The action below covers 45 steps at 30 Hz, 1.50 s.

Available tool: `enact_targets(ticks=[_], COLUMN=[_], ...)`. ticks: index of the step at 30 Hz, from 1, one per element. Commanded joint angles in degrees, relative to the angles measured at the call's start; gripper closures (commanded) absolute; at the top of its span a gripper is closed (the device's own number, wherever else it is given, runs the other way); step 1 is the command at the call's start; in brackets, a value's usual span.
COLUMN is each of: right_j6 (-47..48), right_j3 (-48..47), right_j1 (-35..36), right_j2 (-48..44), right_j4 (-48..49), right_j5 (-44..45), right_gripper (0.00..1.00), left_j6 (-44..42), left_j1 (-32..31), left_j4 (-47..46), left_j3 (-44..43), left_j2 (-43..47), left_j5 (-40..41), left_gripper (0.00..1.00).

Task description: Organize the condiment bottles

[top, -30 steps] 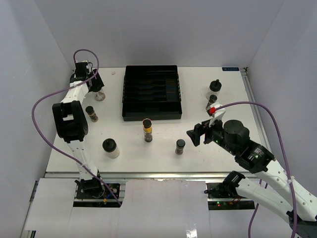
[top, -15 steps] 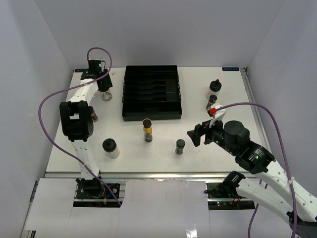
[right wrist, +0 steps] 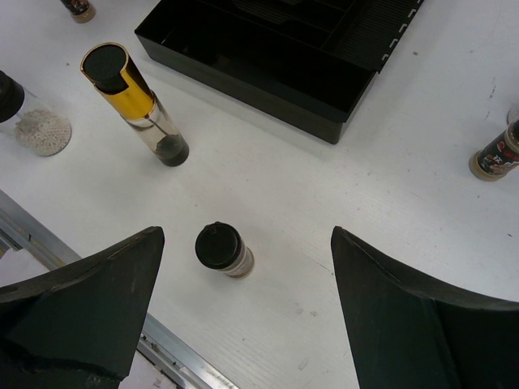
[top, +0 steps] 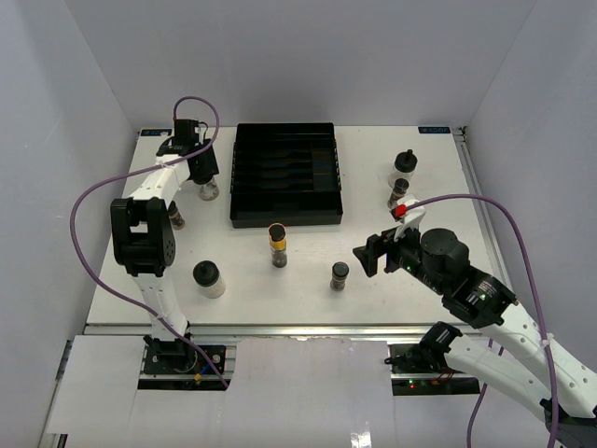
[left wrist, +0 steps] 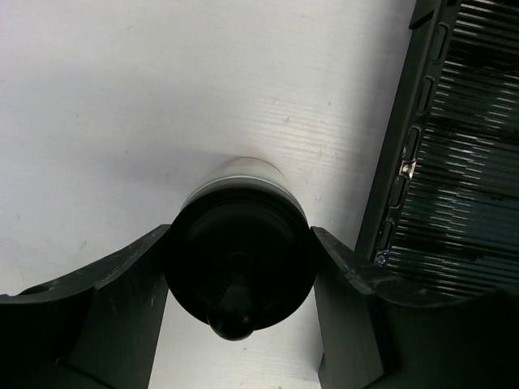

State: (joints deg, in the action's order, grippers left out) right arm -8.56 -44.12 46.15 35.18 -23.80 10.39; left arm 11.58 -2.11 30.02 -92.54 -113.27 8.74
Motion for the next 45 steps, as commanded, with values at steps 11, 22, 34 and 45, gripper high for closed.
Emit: enact_targets(ticks=[11, 22, 34, 45], right_j6=[-0.14, -0.23, -0.32, -0.49], right_j3=[0.35, 0.38, 0.44, 0.69], right_j1=[0.16, 0.17, 0.16, 0.17], right_j2=[-0.63, -0.2, -0.05, -0.2], right_j4=[2.0, 2.14, 1.92, 2.09], right_j5=[1.47, 1.3, 1.47, 1.12], right_gripper=[0.1, 0.1, 0.1, 0.1], left_j6=[0.63, 0.8, 2.0, 1.68], left_j1=[-0.61, -3.92, -10.2, -10.72], left_j4=[3.63, 5.12, 8.11, 7.84], left_j3=[-1.58, -0.95, 1.2, -4.69], left_j2=[8.57, 14.29, 20.74, 17.92], left_j5=[1.11, 0.52, 3.05, 0.83], left_gripper=[1.0, 1.0, 1.0, 1.0])
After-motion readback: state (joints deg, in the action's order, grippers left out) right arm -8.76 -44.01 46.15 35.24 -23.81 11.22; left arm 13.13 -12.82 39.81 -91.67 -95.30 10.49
